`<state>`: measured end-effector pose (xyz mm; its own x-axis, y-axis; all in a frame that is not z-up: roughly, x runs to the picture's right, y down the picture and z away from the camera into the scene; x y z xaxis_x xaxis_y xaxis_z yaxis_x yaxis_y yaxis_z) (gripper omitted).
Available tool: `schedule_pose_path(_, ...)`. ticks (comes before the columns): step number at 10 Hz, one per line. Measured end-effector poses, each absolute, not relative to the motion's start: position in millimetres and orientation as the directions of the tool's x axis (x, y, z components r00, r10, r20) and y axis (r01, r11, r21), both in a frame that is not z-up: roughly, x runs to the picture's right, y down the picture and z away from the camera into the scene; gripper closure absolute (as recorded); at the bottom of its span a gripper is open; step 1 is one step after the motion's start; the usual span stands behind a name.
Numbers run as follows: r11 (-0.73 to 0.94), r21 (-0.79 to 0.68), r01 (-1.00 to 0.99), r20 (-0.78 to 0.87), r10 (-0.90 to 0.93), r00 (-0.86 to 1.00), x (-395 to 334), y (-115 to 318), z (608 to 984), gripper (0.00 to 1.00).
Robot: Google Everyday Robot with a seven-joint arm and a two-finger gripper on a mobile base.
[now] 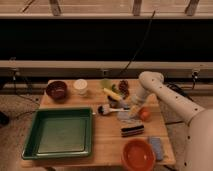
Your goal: Place brush in red bowl
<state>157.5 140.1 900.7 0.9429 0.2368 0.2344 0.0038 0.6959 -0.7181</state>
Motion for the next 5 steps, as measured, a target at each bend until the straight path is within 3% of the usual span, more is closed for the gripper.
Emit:
schedule_pose_path(2, 0.689, -0.725, 0.008, 0.235, 0.236, 0.943, 156.4, 139.4, 905.0, 0.42)
schedule_pose_path(5, 0.684, -0.729, 0.009, 0.241, 0.245, 0.939, 157.5, 139.1, 905.5, 0.72)
